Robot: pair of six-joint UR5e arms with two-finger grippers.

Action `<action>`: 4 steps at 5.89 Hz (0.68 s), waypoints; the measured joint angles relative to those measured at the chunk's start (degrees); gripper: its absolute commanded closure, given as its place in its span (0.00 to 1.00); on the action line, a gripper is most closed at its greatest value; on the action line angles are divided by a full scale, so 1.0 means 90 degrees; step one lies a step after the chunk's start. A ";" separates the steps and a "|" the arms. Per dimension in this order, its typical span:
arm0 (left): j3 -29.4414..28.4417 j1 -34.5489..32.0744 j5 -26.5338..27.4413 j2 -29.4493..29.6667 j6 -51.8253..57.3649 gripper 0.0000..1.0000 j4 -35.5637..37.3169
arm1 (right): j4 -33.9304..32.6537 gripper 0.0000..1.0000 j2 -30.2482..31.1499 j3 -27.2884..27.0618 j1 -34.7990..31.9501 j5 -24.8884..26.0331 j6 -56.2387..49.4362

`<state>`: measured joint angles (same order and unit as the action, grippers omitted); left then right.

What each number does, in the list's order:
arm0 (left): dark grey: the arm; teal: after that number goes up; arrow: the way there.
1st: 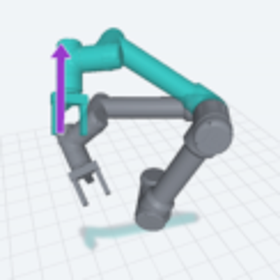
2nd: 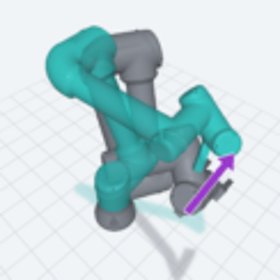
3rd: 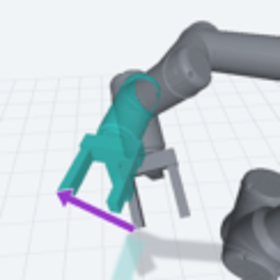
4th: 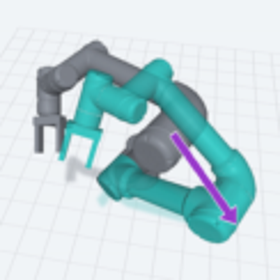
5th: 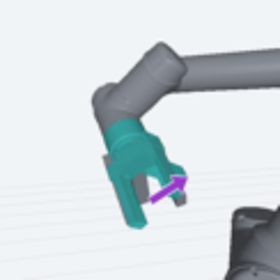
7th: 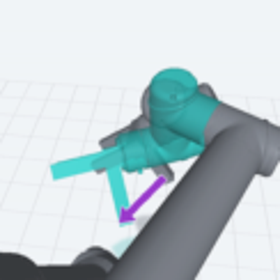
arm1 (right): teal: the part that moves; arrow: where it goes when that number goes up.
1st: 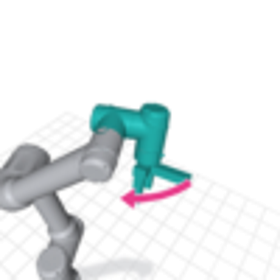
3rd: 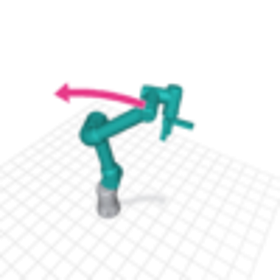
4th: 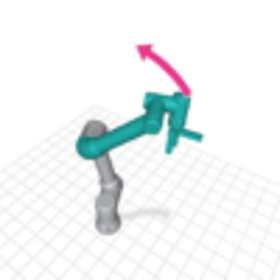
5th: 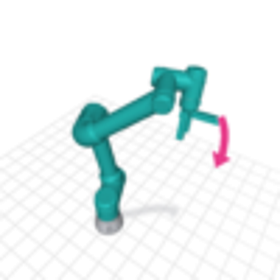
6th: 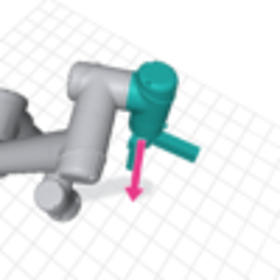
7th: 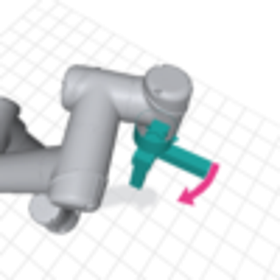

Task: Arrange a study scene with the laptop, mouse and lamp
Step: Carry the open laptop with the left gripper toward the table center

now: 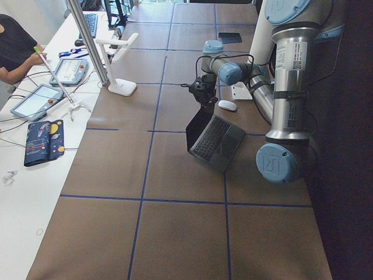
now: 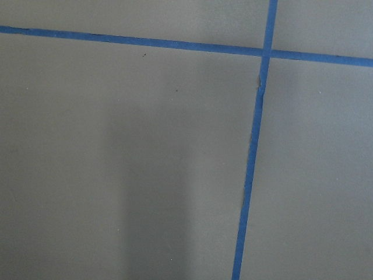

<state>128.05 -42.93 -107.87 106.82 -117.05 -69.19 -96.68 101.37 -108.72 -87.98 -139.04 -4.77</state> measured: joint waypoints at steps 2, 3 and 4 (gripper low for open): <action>-0.1274 -0.0128 -0.0010 0.1403 0.0038 1.00 0.0120 | 0.0000 0.00 -0.0010 0.0000 0.0000 0.0000 0.0002; -0.1878 -0.0128 -0.0009 0.2072 -0.0017 1.00 0.0060 | 0.0000 0.00 -0.0013 0.0000 0.0000 -0.0003 0.0002; -0.2667 -0.0121 -0.0007 0.2860 -0.0250 1.00 -0.0104 | 0.0000 0.00 -0.0013 0.0000 0.0000 -0.0005 0.0002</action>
<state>104.04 -44.02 -107.94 132.57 -119.30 -70.13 -96.68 101.25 -108.72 -87.98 -139.09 -4.75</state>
